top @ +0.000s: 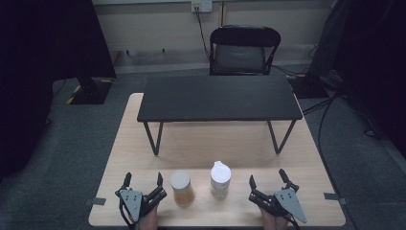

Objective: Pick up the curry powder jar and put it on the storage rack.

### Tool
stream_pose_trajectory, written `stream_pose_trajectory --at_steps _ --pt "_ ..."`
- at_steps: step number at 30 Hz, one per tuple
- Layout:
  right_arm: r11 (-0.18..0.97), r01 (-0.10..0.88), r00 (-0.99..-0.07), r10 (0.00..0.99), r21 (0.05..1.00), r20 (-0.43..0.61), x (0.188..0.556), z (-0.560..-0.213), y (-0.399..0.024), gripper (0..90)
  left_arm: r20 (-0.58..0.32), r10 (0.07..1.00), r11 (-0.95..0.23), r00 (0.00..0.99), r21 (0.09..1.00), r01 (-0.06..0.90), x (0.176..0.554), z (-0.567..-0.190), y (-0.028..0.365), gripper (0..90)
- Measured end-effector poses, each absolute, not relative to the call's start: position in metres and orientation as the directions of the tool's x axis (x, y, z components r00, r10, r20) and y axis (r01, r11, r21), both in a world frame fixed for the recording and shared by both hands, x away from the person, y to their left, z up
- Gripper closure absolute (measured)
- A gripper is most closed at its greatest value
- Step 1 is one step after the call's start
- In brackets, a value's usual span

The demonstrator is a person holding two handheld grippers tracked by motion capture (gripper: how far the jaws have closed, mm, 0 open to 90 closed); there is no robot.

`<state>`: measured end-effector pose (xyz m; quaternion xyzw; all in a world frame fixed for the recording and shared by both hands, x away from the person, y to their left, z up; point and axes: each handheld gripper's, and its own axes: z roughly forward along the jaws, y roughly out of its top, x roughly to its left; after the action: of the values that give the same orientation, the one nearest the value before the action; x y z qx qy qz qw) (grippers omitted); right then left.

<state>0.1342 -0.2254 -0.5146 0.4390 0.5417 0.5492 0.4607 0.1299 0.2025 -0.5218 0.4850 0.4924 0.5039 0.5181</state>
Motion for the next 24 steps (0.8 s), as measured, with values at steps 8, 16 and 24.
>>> stream_pose_trajectory --at_steps 8,16,24 --pt "0.011 -0.03 -0.193 0.981 0.999 -0.016 0.1343 -0.5146 -0.2261 0.0 -0.012 1.0 0.012 -0.001 0.999 -0.043 0.13 -0.5215 0.2004 0.0" --pt "0.011 -0.03 -0.193 0.981 0.999 -0.016 0.1343 -0.5146 -0.2259 0.0 -0.013 1.0 0.013 -0.011 0.999 -0.035 0.1305 -0.5203 0.199 0.0" --pt "0.011 -0.03 -0.191 0.981 0.999 -0.016 0.1343 -0.5146 -0.2257 0.0 -0.012 1.0 0.012 -0.018 0.999 -0.034 0.1308 -0.52 0.1978 0.0"
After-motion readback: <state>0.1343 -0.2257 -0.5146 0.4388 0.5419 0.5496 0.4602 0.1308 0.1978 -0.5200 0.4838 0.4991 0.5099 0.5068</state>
